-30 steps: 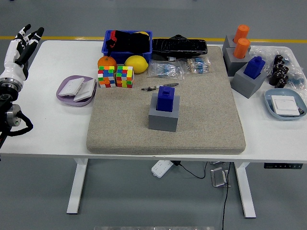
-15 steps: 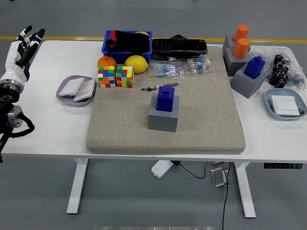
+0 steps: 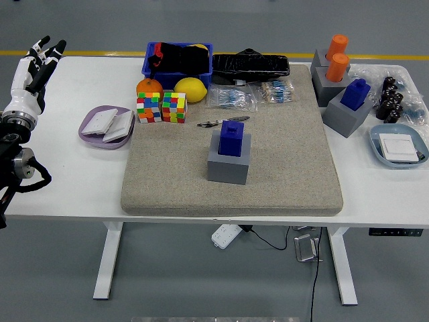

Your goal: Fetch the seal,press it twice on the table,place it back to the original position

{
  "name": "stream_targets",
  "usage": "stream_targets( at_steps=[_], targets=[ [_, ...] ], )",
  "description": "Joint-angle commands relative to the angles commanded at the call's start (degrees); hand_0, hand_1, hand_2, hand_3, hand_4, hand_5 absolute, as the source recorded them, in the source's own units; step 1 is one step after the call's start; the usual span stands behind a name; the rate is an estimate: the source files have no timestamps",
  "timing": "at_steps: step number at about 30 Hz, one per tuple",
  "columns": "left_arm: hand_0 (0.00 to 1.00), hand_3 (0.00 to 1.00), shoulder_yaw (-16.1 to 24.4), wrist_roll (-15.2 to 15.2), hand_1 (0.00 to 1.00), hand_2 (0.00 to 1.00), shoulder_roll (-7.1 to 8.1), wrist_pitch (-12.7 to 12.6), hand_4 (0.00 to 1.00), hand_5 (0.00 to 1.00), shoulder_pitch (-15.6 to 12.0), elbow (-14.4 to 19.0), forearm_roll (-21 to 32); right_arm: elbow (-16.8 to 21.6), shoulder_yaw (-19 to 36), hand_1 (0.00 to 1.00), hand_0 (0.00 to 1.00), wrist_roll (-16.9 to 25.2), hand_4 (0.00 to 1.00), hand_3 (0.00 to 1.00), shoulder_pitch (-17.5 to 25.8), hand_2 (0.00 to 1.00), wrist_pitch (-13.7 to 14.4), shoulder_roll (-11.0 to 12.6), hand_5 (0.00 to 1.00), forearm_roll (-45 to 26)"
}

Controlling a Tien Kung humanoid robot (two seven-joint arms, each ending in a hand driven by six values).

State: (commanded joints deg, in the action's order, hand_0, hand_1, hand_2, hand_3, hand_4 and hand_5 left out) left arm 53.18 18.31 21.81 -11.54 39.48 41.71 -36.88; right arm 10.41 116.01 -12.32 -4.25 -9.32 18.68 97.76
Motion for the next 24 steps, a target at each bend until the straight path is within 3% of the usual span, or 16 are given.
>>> stream_targets(
  at_steps=[24],
  targets=[
    [0.927, 0.945, 0.6, 0.5, 0.903, 0.891, -0.42, -0.1, 0.93, 0.632, -0.2, 0.7, 0.7, 0.1, -0.2, 0.732, 0.869, 0.0, 0.827, 0.715, -0.1, 0.711, 0.0, 0.1, 0.51, -0.2]
  ],
)
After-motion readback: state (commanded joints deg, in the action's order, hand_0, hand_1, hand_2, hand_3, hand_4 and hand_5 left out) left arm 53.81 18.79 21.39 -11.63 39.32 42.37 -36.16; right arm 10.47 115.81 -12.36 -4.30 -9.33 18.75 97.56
